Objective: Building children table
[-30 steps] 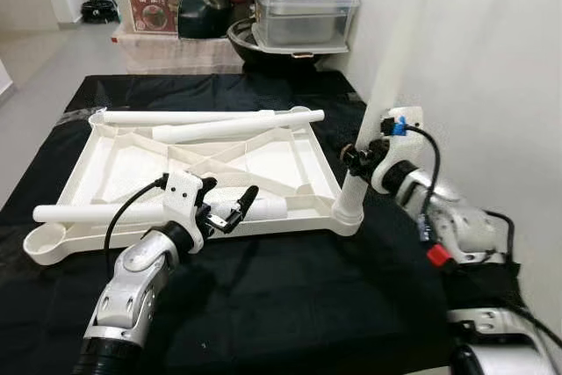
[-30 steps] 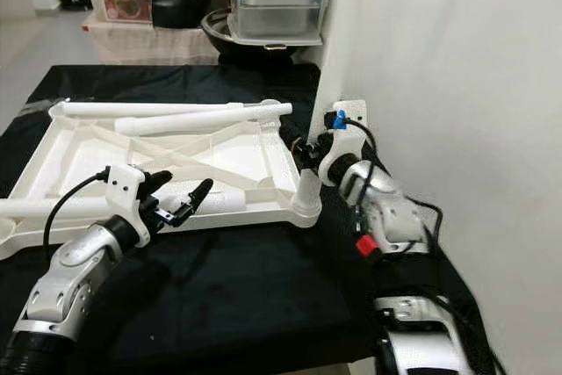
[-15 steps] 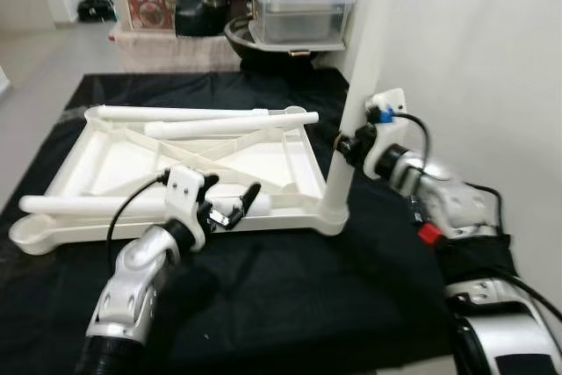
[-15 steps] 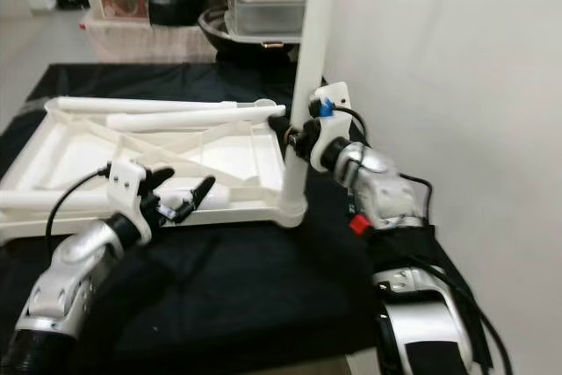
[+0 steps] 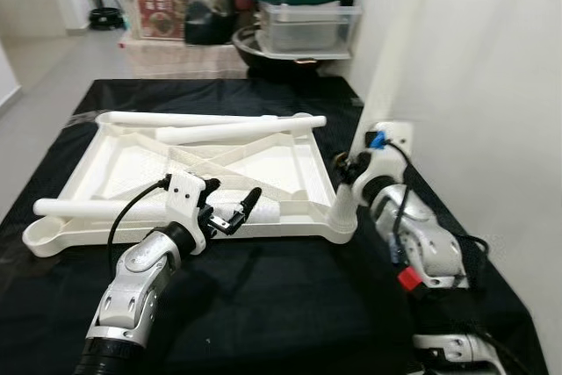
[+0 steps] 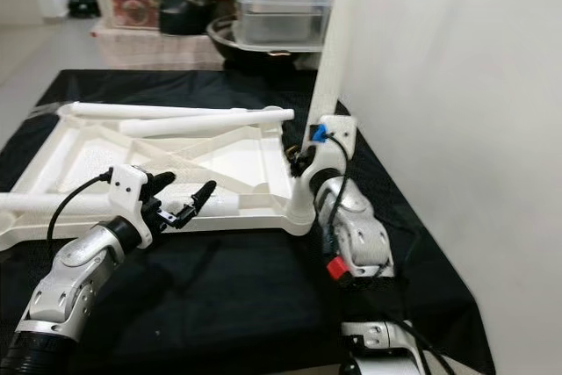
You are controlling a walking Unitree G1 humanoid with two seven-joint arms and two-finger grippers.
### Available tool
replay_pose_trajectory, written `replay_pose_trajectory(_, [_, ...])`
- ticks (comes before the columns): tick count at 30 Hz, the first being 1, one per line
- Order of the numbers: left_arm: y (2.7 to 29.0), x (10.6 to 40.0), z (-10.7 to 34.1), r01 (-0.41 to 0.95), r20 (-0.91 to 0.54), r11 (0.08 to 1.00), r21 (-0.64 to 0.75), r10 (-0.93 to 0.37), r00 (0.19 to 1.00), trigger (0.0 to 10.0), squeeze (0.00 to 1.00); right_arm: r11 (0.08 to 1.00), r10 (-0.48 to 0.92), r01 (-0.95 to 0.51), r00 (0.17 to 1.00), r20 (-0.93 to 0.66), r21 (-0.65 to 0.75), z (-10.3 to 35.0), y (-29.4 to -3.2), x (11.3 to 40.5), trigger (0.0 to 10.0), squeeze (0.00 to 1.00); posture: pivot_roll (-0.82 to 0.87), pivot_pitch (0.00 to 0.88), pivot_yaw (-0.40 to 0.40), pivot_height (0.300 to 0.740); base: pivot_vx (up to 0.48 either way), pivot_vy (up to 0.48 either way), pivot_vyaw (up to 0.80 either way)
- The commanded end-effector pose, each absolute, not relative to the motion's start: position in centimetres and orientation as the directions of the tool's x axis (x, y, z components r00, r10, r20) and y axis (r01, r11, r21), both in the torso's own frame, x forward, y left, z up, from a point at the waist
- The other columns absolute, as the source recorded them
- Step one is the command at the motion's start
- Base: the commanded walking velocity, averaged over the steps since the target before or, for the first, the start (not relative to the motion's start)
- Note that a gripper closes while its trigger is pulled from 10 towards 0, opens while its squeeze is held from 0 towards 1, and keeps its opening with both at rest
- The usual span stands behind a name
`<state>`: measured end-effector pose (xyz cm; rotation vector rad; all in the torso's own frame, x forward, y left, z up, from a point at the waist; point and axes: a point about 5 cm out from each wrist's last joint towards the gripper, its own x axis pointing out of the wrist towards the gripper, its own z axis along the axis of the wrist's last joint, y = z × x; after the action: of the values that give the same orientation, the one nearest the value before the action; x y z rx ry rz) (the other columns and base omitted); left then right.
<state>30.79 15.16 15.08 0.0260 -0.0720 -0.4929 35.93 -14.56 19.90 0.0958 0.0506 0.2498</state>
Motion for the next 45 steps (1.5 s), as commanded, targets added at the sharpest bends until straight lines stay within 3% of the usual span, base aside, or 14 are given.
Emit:
replay_pose_trajectory(1, [15.1, 30.9, 14.7, 0.474, 0.046, 0.880, 0.039, -0.476, 0.878, 10.0, 0.00, 0.945, 0.312, -0.308, 0.950, -0.020, 0.112, 20.8, -14.3, 36.4, 10.0, 0.00, 0.00, 0.000, -0.093, 0.740, 0.000, 0.000, 0.00])
replay_pose_trajectory(6, [15.1, 31.0, 14.7, 0.474, 0.045, 0.880, 0.041, -0.475, 0.879, 10.0, 0.00, 0.724, 0.683, -0.687, 0.726, 0.078, 0.058, 22.7, -14.8, 34.5, 10.0, 0.00, 0.01, 0.000, -0.098, 0.740, 0.000, 0.000, 0.00])
replay_pose_trajectory(7, [15.2, 30.9, 14.8, 0.472, 0.046, 0.881, 0.042, -0.473, 0.880, 10.0, 0.00, 0.669, 0.739, -0.742, 0.671, 0.060, 0.047, 22.6, -15.3, 34.0, 0.0, 0.00, 0.01, 0.000, -0.104, 0.740, 0.000, 0.000, 0.00])
replay_pose_trajectory(16, [15.7, 30.7, 14.7, 0.458, 0.044, 0.888, 0.047, -0.460, 0.887, 10.0, 0.00, 0.821, 0.568, -0.571, 0.813, -0.124, 0.015, 20.1, -17.3, 36.1, 0.0, 0.00, 0.02, 0.000, -0.107, 0.740, 0.000, 0.000, 0.00])
replay_pose_trajectory(20, [15.7, 30.7, 14.7, 0.457, 0.042, 0.888, 0.048, -0.459, 0.887, 10.0, 0.00, 0.998, -0.052, 0.056, 0.990, -0.133, 0.025, 19.4, -20.6, 37.9, 0.0, 0.00, 0.02, 0.000, -0.102, 0.740, 0.000, 0.000, 0.00])
replay_pose_trajectory(25, [15.6, 30.8, 14.7, 0.460, 0.040, 0.886, 0.052, -0.462, 0.886, 10.0, 0.00, 0.980, -0.160, 0.174, 0.978, -0.137, 0.097, 18.8, -19.6, 36.6, 0.0, 0.00, 0.02, 0.000, -0.096, 0.740, 0.000, 0.000, 0.00])
replay_pose_trajectory(26, [15.6, 30.8, 14.7, 0.463, 0.038, 0.885, 0.053, -0.465, 0.884, 10.0, 0.00, 0.990, -0.040, 0.059, 0.988, -0.147, 0.127, 18.4, -17.3, 36.1, 10.0, 0.00, 0.01, 0.000, -0.091, 0.740, 0.000, 0.000, 0.00])
replay_pose_trajectory(31, [15.5, 30.9, 14.7, 0.470, 0.037, 0.881, 0.054, -0.472, 0.881, 10.0, 0.00, 0.977, 0.177, -0.163, 0.979, -0.098, 0.135, 18.8, -13.9, 35.2, 10.0, 0.00, 0.01, 0.000, -0.091, 0.740, 0.000, 0.000, 0.00])
replay_pose_trajectory(32, [15.4, 31.0, 14.7, 0.471, 0.038, 0.881, 0.053, -0.473, 0.880, 10.0, 0.00, 0.972, 0.202, -0.190, 0.976, -0.080, 0.142, 19.0, -13.9, 35.3, 10.0, 1.00, 0.01, 0.000, -0.090, 0.740, 0.000, 0.000, 0.00])
replay_pose_trajectory(34, [15.4, 31.0, 14.7, 0.472, 0.039, 0.880, 0.052, -0.474, 0.880, 10.0, 0.00, 0.953, 0.261, -0.246, 0.963, -0.069, 0.174, 19.3, -13.9, 35.5, 10.0, 1.00, 0.01, 0.000, -0.094, 0.740, 0.000, 0.000, 0.00])
replay_pose_trajectory(35, [15.3, 31.0, 14.7, 0.472, 0.040, 0.880, 0.050, -0.474, 0.879, 10.0, 0.00, 0.925, 0.345, -0.334, 0.938, -0.031, 0.180, 20.2, -14.0, 35.8, 10.0, 0.00, 0.01, 0.000, -0.094, 0.740, 0.000, 0.000, 0.00])
replay_pose_trajectory(43, [15.3, 31.1, 14.8, 0.476, 0.040, 0.878, 0.054, -0.479, 0.877, 10.0, 0.00, 0.572, 0.820, -0.820, 0.572, 0.008, 0.025, 22.1, -15.3, 33.6, 10.0, 0.00, 0.01, 0.000, -0.098, 0.740, 0.000, 0.000, 0.00])
replay_pose_trajectory(44, [15.4, 31.1, 14.8, 0.474, 0.043, 0.879, 0.055, -0.476, 0.878, 10.0, 0.00, 0.513, 0.857, -0.858, 0.513, -0.051, -0.003, 21.6, -15.8, 33.1, 3.2, 0.00, 0.01, 0.000, -0.105, 0.740, 0.000, 0.000, 0.00])
replay_pose_trajectory(45, [15.4, 31.1, 14.8, 0.474, 0.043, 0.879, 0.055, -0.476, 0.878, 10.0, 0.00, 0.513, 0.857, -0.858, 0.513, -0.051, -0.003, 21.6, -15.8, 33.1, 3.2, 0.00, 0.01, 0.000, -0.105, 0.740, 0.000, 0.000, 0.00])
